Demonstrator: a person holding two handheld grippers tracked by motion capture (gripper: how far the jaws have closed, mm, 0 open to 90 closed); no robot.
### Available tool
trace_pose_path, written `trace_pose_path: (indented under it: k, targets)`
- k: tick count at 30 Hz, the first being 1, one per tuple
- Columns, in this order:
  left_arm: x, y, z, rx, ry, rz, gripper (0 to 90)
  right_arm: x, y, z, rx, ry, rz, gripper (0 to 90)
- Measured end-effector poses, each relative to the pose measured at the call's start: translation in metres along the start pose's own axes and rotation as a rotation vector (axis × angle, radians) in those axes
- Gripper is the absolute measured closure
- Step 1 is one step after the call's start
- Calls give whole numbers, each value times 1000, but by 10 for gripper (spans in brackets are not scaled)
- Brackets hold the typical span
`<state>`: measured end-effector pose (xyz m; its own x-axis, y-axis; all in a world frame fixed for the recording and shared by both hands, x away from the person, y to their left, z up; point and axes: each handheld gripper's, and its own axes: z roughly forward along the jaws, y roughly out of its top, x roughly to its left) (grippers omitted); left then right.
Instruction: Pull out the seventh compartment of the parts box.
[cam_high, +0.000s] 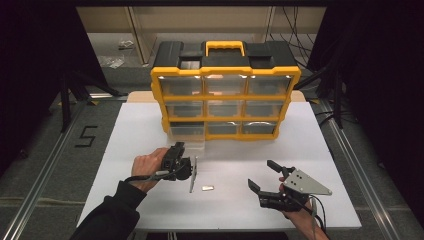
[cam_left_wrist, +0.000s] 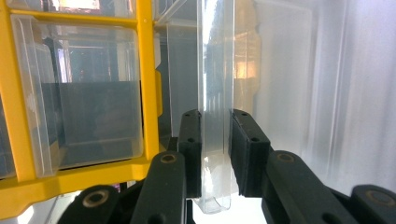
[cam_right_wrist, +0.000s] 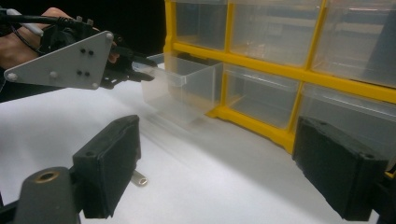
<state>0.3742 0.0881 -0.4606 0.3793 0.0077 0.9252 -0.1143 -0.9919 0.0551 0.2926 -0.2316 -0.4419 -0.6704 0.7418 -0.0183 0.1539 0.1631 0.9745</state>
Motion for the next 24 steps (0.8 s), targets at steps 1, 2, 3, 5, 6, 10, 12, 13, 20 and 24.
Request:
trace_pose_path:
  k: [1, 2, 3, 5, 6, 10, 12, 13, 20, 24]
  targets:
    - [0, 0, 0, 2, -1, 0, 746, 0, 0, 0, 0, 0, 0, 163]
    - [0, -1, 0, 3, -5, -7, 746, 0, 0, 0, 0, 0, 0, 163]
    - [0, -1, 0, 4, -7, -7, 744, 0, 0, 0, 0, 0, 0, 163]
    - [-1, 0, 0, 5, -13, -11, 737, 0, 0, 0, 0, 0, 1, 163]
    - [-1, 0, 0, 3, -12, -14, 736, 0, 0, 0, 0, 1, 1, 163]
    - [1, -1, 1, 9, -40, -49, 665, 0, 0, 0, 0, 1, 2, 163]
    - [3, -1, 0, 2, -57, -83, 601, 0, 0, 0, 0, 1, 2, 163]
    - [3, -1, -1, -3, -66, -102, 570, 0, 0, 0, 0, 1, 1, 163]
    - [9, 2, -7, -50, -111, -216, 436, -1, 0, -1, -1, -3, 4, 163]
    - [13, 2, -10, -71, -144, -291, 390, -1, 0, 0, 1, -2, 1, 163]
